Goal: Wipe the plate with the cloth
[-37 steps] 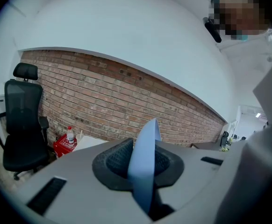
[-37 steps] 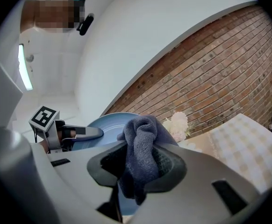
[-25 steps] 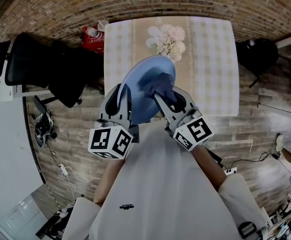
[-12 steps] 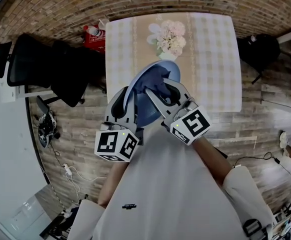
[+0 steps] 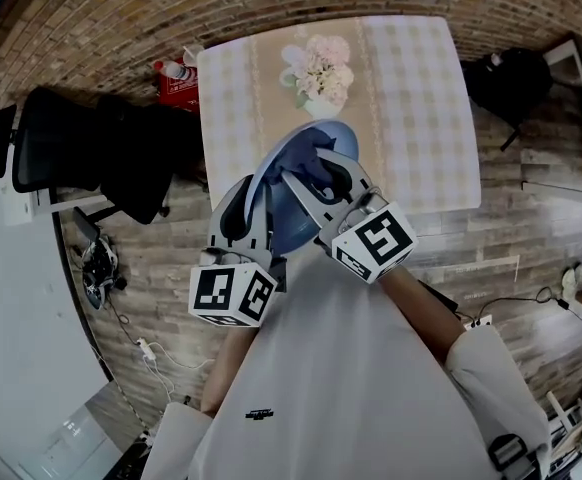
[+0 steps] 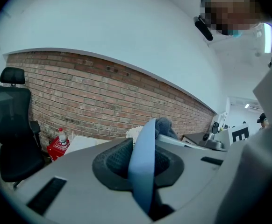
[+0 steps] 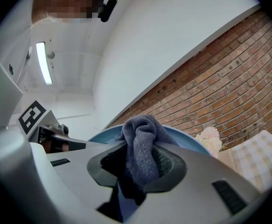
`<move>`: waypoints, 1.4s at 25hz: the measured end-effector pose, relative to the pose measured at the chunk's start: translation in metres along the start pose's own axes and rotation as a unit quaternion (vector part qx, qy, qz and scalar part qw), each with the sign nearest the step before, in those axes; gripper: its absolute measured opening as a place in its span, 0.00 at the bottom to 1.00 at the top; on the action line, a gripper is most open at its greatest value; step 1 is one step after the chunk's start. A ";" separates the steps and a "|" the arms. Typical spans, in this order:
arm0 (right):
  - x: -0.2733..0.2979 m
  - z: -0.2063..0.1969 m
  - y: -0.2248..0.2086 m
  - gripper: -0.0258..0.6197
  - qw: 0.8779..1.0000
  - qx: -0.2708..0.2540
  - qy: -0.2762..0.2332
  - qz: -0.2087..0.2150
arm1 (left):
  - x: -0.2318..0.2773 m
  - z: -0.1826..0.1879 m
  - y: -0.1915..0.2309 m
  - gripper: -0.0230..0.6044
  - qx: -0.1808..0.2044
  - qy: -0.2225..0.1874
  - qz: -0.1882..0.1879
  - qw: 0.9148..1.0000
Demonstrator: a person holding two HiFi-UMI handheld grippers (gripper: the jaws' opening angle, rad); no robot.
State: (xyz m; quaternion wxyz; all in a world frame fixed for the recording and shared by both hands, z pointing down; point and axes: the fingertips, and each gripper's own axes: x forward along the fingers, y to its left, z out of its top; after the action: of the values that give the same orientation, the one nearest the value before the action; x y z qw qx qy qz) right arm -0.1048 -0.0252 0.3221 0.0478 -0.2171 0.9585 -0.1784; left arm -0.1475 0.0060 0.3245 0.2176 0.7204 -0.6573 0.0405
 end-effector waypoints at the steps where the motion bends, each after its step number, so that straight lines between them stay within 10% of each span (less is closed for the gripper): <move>1: -0.001 0.000 -0.003 0.22 1.000 0.000 -0.001 -0.004 | 0.000 0.000 -0.001 0.11 0.001 0.000 -0.001 1.000; 35: -0.041 -0.029 -0.103 0.22 0.987 0.042 0.021 -0.151 | 0.024 0.031 -0.011 0.11 -0.023 -0.019 -0.048 0.998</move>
State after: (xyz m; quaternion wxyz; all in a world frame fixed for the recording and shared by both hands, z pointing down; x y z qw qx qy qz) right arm -0.0319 -0.0851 0.3866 0.0088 -0.3537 0.9071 -0.2281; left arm -0.1406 -0.0270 0.3019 0.2237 0.7465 -0.6267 0.0010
